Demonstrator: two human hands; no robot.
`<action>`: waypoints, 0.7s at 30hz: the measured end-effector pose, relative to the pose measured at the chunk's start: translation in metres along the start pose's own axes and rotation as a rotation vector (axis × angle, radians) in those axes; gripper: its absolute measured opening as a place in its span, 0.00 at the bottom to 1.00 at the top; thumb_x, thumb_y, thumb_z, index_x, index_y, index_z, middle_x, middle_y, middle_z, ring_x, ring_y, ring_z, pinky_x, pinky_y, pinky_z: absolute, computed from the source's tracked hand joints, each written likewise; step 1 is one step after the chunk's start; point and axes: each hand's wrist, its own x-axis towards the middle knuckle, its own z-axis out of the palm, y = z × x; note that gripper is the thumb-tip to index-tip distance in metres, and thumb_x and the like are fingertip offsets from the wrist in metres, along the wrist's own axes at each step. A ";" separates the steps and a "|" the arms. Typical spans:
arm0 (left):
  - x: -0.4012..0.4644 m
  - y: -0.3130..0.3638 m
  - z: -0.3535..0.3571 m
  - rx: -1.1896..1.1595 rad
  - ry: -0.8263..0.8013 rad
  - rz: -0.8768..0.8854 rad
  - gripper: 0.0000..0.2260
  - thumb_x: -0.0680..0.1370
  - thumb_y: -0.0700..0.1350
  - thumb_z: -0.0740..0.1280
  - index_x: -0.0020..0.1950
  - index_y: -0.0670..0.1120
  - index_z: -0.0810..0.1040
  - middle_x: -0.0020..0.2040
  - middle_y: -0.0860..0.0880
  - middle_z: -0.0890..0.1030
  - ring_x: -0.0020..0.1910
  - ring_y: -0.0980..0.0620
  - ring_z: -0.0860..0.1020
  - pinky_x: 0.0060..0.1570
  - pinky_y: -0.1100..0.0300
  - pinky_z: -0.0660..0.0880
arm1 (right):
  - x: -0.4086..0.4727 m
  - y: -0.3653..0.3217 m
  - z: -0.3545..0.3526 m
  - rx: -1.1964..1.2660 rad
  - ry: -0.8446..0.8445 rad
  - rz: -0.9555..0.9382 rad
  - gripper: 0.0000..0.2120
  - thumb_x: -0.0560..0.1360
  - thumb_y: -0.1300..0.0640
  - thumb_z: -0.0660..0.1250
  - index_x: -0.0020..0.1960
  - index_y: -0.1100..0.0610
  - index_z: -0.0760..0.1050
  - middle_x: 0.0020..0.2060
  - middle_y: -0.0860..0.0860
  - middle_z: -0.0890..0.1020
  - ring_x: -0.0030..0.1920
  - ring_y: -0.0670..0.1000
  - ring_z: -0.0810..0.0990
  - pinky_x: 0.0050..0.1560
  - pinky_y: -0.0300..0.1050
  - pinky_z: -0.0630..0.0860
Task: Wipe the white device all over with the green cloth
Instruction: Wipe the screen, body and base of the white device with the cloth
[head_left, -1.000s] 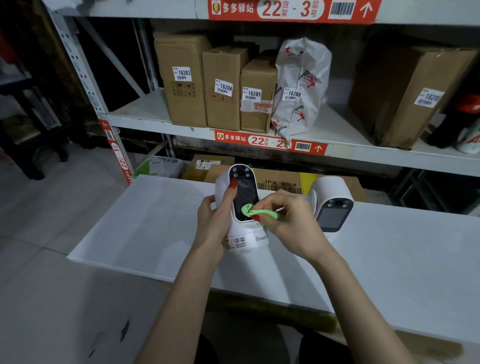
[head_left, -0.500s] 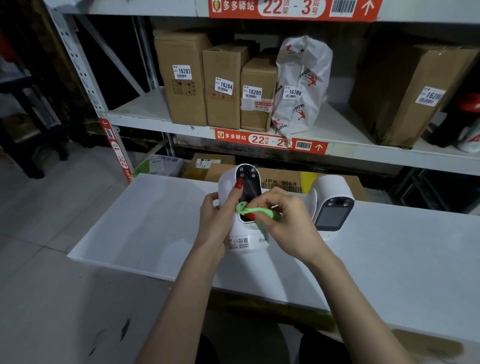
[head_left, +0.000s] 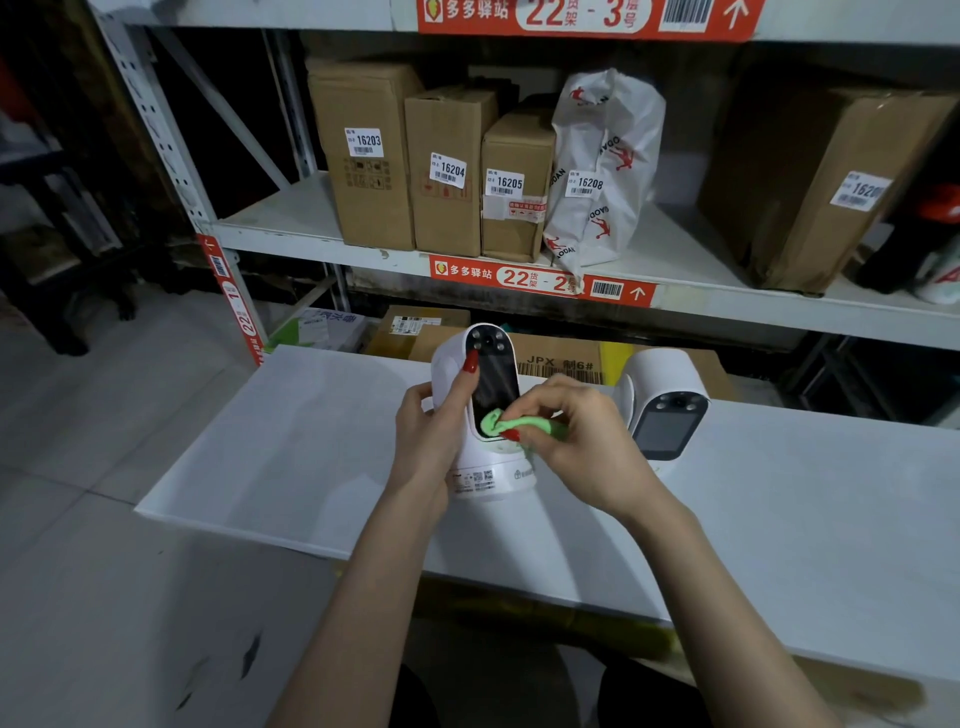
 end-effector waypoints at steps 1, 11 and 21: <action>0.000 0.001 0.000 0.004 0.003 -0.004 0.23 0.76 0.58 0.69 0.67 0.50 0.69 0.54 0.46 0.81 0.47 0.47 0.83 0.38 0.56 0.79 | 0.000 0.000 0.000 -0.009 0.021 0.002 0.10 0.71 0.66 0.72 0.46 0.52 0.83 0.43 0.52 0.79 0.43 0.47 0.78 0.45 0.39 0.74; -0.001 0.001 0.001 0.000 0.046 0.013 0.24 0.76 0.59 0.68 0.67 0.50 0.69 0.57 0.46 0.80 0.47 0.48 0.82 0.34 0.58 0.78 | 0.001 0.004 0.000 -0.042 0.010 0.017 0.09 0.71 0.66 0.72 0.46 0.53 0.83 0.44 0.51 0.79 0.43 0.47 0.78 0.45 0.36 0.73; 0.000 0.001 -0.001 0.031 0.034 -0.005 0.23 0.77 0.61 0.66 0.67 0.50 0.70 0.54 0.47 0.82 0.45 0.48 0.83 0.33 0.59 0.78 | 0.001 0.005 0.000 0.018 0.040 0.038 0.07 0.71 0.66 0.72 0.45 0.55 0.83 0.42 0.52 0.79 0.39 0.44 0.75 0.40 0.31 0.70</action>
